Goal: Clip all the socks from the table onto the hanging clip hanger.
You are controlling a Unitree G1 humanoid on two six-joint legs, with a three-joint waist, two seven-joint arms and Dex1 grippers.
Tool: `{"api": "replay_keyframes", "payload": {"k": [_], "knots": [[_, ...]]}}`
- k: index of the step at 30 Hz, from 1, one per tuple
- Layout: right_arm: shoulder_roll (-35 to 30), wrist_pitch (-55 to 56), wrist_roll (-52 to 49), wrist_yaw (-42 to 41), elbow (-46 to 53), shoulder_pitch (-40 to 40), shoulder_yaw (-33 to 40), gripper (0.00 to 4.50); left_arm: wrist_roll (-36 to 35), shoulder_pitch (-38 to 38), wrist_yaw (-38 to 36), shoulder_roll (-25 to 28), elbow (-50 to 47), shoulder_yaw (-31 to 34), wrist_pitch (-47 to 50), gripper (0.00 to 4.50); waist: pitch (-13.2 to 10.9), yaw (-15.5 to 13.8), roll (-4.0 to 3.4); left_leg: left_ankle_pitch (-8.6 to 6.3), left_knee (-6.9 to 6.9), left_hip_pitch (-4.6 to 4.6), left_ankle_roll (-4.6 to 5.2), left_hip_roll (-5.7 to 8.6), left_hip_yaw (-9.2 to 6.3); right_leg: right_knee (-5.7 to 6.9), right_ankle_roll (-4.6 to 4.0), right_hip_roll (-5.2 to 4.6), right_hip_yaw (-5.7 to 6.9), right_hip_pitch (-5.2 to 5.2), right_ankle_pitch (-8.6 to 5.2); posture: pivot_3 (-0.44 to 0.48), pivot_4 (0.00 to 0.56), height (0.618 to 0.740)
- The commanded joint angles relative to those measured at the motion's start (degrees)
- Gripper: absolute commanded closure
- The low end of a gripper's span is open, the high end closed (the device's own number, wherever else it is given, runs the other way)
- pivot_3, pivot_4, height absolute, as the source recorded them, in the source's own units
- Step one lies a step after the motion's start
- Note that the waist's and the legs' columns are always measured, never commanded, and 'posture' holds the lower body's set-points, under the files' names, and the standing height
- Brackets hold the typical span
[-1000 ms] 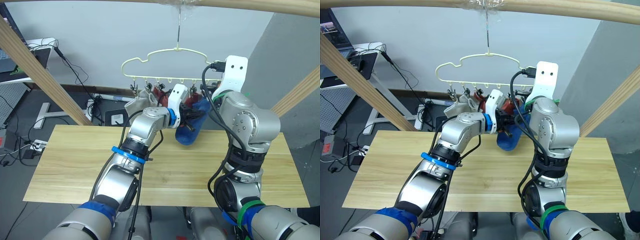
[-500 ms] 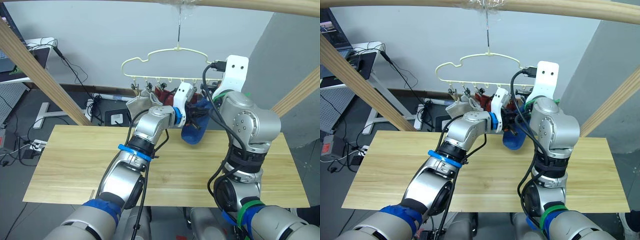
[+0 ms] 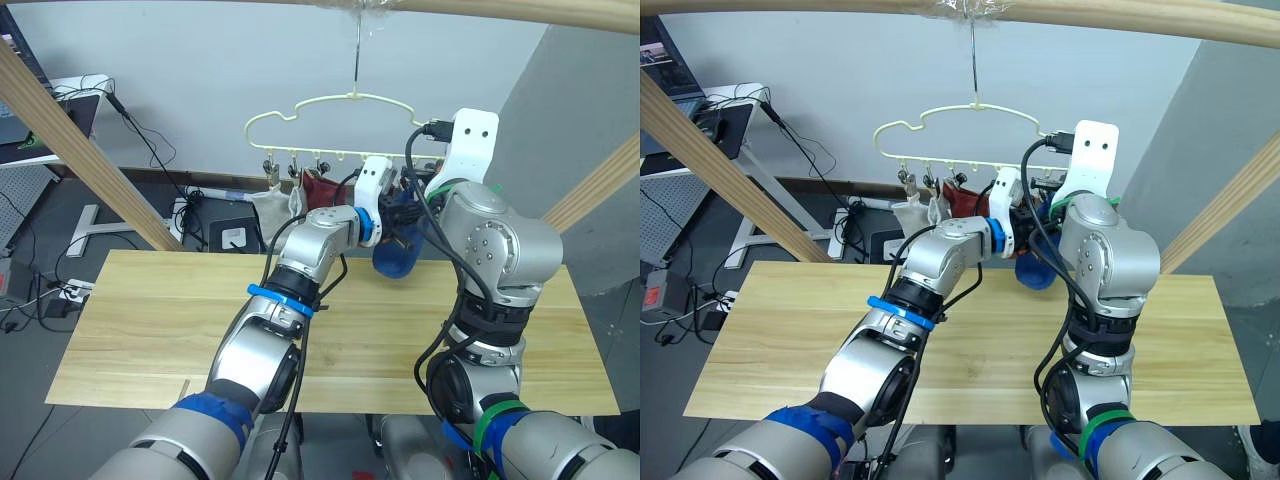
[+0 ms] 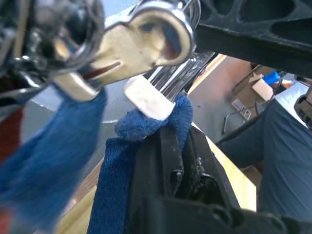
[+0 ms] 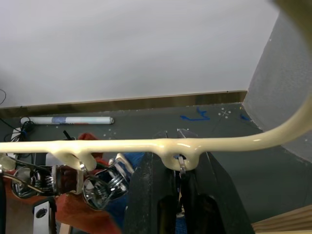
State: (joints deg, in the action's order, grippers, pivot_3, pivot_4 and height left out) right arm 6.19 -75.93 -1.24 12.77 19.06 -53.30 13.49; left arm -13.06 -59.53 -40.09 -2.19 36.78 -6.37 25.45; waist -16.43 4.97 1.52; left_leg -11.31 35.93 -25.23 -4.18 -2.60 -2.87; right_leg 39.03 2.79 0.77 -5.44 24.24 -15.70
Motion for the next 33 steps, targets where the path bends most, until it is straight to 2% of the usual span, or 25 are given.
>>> {"api": "replay_keyframes", "payload": {"k": [1, 3, 6, 7, 9, 15, 20, 25, 30, 33], "knots": [[0.3, -0.8, 0.1, 0.3, 1.9, -0.4, 0.4, 4.50, -0.8, -2.8, 0.5, -0.4, -1.1, 1.9, -2.3, 4.46, 0.0, 0.0, 0.00, 0.00, 0.00, 0.00, 0.00, 0.00, 0.00, 0.00, 0.00, 0.00, 0.00, 0.00, 0.00, -0.110, 0.270, 0.740], [0.4, -0.9, -0.2, 0.0, 1.9, -0.4, 0.6, 4.50, -0.8, -2.7, 0.2, -0.5, -1.3, 1.8, -2.1, 4.46, 0.0, 0.0, 0.00, 0.00, 0.00, 0.00, 0.00, 0.00, 0.00, 0.00, 0.00, 0.00, 0.00, 0.00, 0.00, -0.110, 0.270, 0.740], [0.4, -1.1, -0.3, -0.2, 1.9, -0.3, 0.6, 3.76, -0.9, -2.6, -0.2, -0.4, -1.6, 1.6, -1.7, 4.50, 0.0, 0.1, 0.00, 0.00, 0.00, 0.00, 0.00, 0.00, 0.00, 0.00, 0.00, 0.00, 0.00, 0.00, 0.00, -0.110, 0.270, 0.740], [0.5, -1.3, -0.2, -0.1, 1.9, -0.3, 0.6, 3.28, -1.0, -2.6, -0.3, -0.4, -1.6, 1.6, -1.5, 4.50, 0.0, 0.1, 0.00, 0.00, 0.00, 0.00, 0.00, 0.00, 0.01, 0.00, 0.00, 0.00, -0.01, 0.01, 0.00, -0.110, 0.270, 0.740], [0.6, -1.6, 0.0, 0.0, 2.0, -0.3, 0.5, 2.63, -1.2, -2.5, -0.7, -0.4, -1.9, 1.8, -0.8, 4.50, 0.0, 0.1, -0.01, 0.00, 0.00, 0.00, 0.00, 0.00, 0.00, 0.00, 0.00, 0.00, 0.00, 0.01, 0.00, -0.108, 0.272, 0.740], [-0.3, -2.9, 0.0, -0.8, 3.1, 0.6, -0.1, 2.59, -1.1, -0.5, -1.8, 1.0, -6.0, 0.9, 2.9, 2.96, 0.0, 0.1, -0.01, 0.00, -0.01, 0.00, 0.00, 0.00, 0.00, 0.00, 0.00, 0.00, -0.01, 0.02, 0.00, -0.102, 0.270, 0.740], [-4.0, -5.8, -1.5, -4.6, 6.4, 3.6, -1.1, 2.59, -1.1, 6.6, -4.0, 5.7, -18.2, -2.6, 9.6, 1.45, 0.0, 0.1, -0.02, 0.01, -0.04, 0.00, -0.01, -0.03, 0.00, 0.01, 0.01, 0.00, 0.00, 0.03, 0.00, -0.096, 0.265, 0.740], [-9.3, -9.7, -5.2, -11.3, 12.7, 7.8, -1.2, 2.59, -2.6, 13.8, -4.1, 10.7, -30.7, -3.5, 15.9, 0.04, 0.0, 0.1, -0.03, 0.01, -0.04, 0.00, -0.01, -0.04, -0.01, 0.05, 0.00, 0.01, -0.01, 0.04, 0.00, -0.091, 0.255, 0.740], [-14.0, -11.6, -9.9, -18.5, 18.6, 12.4, 0.4, 2.59, -4.4, 20.6, -2.4, 14.9, -40.1, -1.8, 20.4, 0.04, 0.0, 0.1, -0.03, 0.01, 0.02, 0.00, -0.02, -0.04, -0.01, 0.06, 0.00, 0.00, -0.01, 0.02, 0.00, -0.102, 0.243, 0.740], [-17.4, -11.3, -15.5, -26.0, 23.8, 18.8, 1.2, 2.59, -6.3, 25.9, -0.6, 16.8, -46.6, 1.1, 22.8, 0.04, 0.0, 0.1, -0.02, 0.00, 0.01, 0.04, -0.02, -0.04, -0.01, 0.02, 0.01, 0.00, -0.02, -0.05, 0.00, -0.097, 0.234, 0.740]]}}
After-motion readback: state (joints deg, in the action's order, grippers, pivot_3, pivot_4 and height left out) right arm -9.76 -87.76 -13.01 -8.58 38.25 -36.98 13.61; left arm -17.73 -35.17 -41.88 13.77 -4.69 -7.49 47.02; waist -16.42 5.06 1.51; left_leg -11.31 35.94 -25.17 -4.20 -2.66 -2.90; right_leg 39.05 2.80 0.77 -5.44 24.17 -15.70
